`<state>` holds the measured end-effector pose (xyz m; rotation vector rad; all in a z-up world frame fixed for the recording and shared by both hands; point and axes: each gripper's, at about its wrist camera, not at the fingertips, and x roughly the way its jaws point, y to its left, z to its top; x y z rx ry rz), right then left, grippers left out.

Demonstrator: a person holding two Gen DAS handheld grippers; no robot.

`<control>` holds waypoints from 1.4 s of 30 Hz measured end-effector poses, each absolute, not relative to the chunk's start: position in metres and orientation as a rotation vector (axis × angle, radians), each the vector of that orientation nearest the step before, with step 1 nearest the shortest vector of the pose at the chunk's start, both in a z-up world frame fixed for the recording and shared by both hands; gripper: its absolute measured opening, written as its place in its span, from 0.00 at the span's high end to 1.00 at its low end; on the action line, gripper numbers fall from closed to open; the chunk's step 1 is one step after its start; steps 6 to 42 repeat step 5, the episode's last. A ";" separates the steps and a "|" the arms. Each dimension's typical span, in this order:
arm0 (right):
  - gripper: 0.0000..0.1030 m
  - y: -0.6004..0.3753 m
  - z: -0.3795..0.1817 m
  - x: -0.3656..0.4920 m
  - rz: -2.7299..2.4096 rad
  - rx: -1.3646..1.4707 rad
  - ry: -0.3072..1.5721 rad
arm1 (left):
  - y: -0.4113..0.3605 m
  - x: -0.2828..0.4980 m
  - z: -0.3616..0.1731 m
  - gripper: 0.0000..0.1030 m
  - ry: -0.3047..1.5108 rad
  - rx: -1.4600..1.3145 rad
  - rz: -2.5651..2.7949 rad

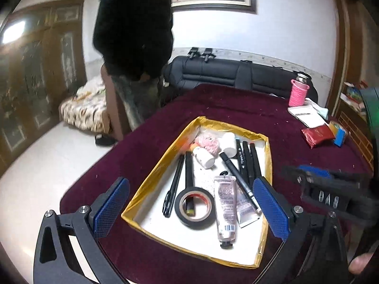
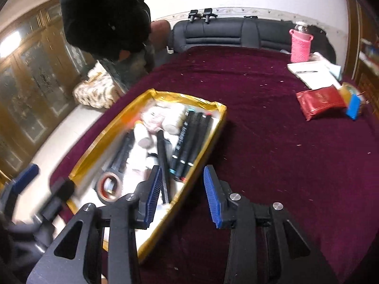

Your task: Organize objects

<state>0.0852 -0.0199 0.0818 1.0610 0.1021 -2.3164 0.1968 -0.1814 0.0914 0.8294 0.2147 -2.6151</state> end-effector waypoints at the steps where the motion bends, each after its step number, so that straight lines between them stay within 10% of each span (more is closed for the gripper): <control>1: 0.66 -0.020 0.078 0.087 -2.321 1.063 0.122 | -0.186 0.196 0.090 0.01 0.233 0.842 -2.585; 42: 0.66 -0.030 0.070 0.096 -2.304 1.064 0.174 | -0.191 0.197 0.089 0.01 0.260 0.832 -2.521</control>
